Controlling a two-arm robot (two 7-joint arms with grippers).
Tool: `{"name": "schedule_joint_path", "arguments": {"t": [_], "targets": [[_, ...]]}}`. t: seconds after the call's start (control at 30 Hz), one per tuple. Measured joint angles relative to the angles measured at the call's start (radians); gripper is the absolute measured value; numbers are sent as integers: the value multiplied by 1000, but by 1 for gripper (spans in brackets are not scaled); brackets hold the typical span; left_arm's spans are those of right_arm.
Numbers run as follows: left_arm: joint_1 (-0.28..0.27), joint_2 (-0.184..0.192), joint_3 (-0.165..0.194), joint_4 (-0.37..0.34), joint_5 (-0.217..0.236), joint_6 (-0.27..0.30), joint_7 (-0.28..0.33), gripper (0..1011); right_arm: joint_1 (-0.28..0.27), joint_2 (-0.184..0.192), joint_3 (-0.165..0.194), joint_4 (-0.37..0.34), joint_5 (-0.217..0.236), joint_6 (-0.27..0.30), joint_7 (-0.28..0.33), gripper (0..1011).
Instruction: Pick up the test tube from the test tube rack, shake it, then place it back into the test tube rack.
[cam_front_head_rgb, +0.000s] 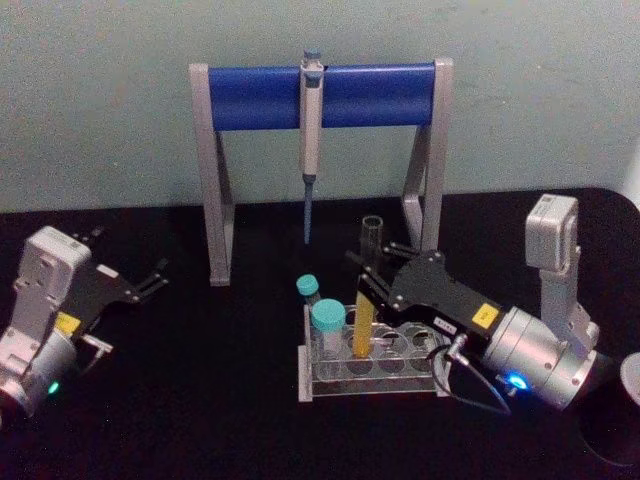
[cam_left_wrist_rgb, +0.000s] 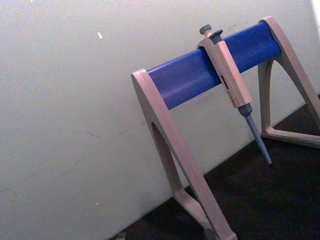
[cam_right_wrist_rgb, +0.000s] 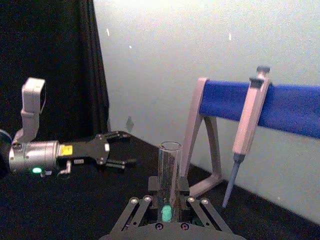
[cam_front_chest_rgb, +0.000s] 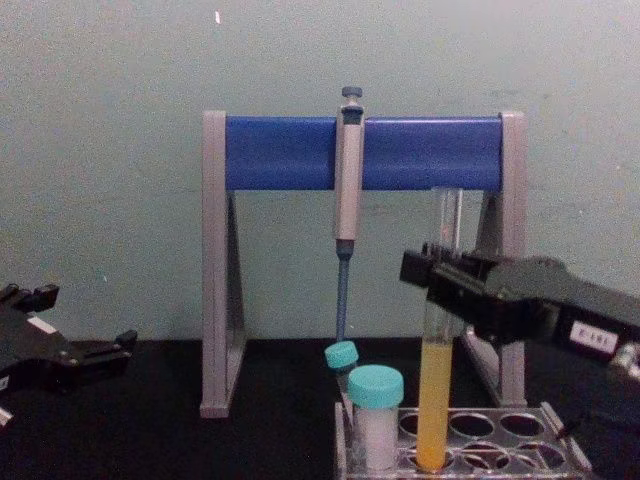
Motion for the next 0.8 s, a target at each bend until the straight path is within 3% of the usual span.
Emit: {"name": "schedule_joint_path", "arguments": {"t": [0.37,0.8], "targets": [[0,0,0,0,0,0,0,1001,20,-2,26,-37,-13,-9,-35,233],[0,0,0,0,0,0,0,1001,76,-46,41,15,-56,5,-90,233]]}}
